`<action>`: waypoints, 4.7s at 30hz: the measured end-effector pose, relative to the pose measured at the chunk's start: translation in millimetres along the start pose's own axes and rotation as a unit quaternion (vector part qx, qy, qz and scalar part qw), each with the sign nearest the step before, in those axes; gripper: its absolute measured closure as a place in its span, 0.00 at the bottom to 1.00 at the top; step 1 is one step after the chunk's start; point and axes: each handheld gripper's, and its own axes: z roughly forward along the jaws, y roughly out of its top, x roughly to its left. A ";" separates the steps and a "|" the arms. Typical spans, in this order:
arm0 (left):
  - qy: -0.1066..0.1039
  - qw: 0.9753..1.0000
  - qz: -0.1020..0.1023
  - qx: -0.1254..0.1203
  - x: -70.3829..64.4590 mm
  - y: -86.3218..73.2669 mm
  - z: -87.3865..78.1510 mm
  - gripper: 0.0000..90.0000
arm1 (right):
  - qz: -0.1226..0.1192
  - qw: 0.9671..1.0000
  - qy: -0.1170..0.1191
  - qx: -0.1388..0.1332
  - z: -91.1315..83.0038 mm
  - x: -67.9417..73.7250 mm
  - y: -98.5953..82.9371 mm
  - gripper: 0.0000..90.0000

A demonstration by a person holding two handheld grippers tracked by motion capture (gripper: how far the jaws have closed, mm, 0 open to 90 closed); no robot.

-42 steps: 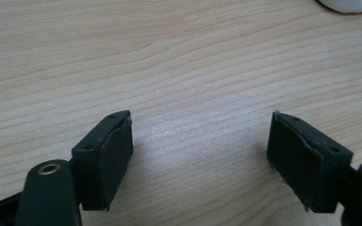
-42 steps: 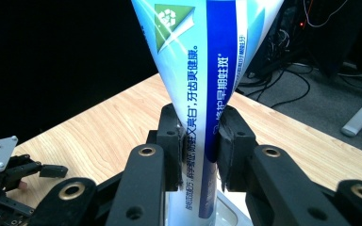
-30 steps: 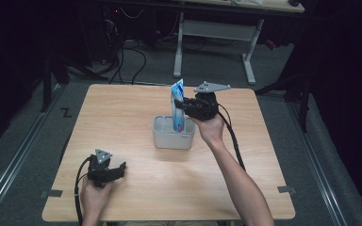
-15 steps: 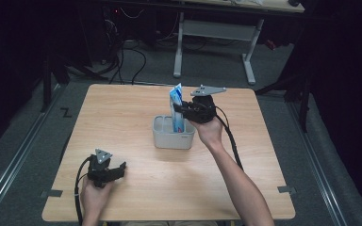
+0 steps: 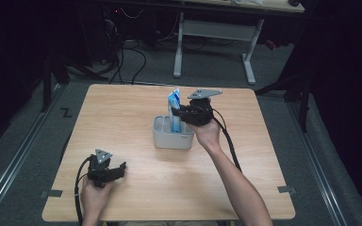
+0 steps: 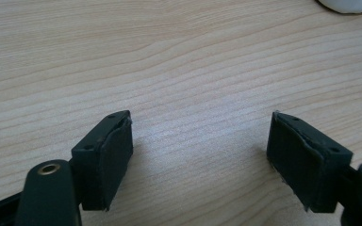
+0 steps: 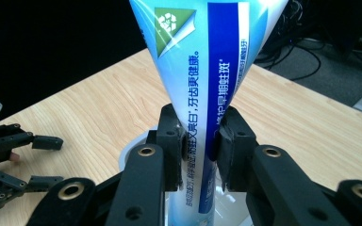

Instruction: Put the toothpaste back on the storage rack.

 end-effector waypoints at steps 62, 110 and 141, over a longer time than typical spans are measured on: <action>-0.001 1.000 -0.001 -0.001 -0.1 0.0 0.2 0.26 | 0.044 0.998 -0.017 0.046 21.7 -15.3 -30.4 0.59; 0.000 1.000 0.000 -0.001 -0.4 0.0 0.2 0.26 | 0.067 0.996 -0.057 -0.020 -62.5 -41.8 -40.2 0.56; 0.001 1.000 0.000 -0.001 -0.7 0.1 0.3 0.26 | 0.079 0.993 -0.085 -0.034 -102.9 -58.0 -66.9 0.56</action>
